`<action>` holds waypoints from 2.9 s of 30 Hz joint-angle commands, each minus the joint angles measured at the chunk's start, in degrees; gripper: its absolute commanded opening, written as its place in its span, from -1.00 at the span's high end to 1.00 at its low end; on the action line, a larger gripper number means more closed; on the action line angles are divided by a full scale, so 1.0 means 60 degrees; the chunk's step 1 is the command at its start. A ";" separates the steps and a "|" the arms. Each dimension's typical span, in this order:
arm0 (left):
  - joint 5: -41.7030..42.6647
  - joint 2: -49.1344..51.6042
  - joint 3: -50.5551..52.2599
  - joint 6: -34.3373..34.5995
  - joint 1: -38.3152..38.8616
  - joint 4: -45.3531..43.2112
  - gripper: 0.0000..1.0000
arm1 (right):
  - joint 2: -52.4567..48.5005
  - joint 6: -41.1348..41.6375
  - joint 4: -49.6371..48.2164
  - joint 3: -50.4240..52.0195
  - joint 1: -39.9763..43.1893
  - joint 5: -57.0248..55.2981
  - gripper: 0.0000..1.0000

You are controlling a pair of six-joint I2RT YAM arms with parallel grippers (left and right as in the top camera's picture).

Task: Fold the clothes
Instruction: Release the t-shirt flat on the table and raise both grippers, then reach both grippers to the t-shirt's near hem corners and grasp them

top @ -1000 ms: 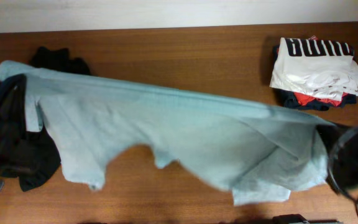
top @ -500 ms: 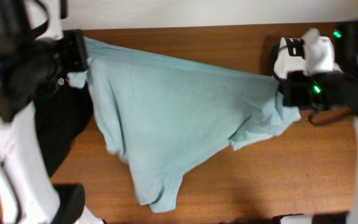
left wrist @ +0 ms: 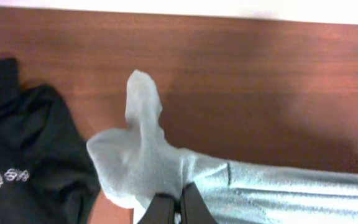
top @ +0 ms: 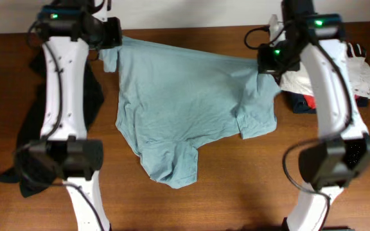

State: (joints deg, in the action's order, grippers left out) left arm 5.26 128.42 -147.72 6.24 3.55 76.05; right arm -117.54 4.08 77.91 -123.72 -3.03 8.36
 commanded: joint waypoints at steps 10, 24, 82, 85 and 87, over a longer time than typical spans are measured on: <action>-0.1526 0.2036 -0.0018 -0.0189 0.0135 -0.2962 0.95 | -0.2229 -0.0109 -0.4717 0.0015 0.0466 -0.1526 0.91; -0.1515 0.1643 -0.0776 -0.0262 0.0244 -0.1963 -0.98 | -0.1792 -0.0098 -0.2903 -0.2277 0.0965 -0.1450 -0.97; -0.0506 -0.5162 1.2484 0.4630 0.4779 -0.1676 -0.91 | 0.3457 0.0586 0.0280 0.4717 0.0874 -0.0310 -0.99; -0.0138 -0.5155 1.3442 0.4725 0.4892 -0.2514 -0.87 | 0.3457 0.0590 0.0025 0.4940 0.0874 -0.0135 -0.99; -0.0069 -0.5158 1.3945 0.4758 0.4903 -0.2812 -0.82 | 0.3457 0.0590 -0.0044 0.5031 0.0874 -0.0131 -0.99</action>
State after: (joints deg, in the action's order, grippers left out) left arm 2.26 98.45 -67.72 31.90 32.67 60.42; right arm -97.03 7.29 78.06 -94.48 2.57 6.94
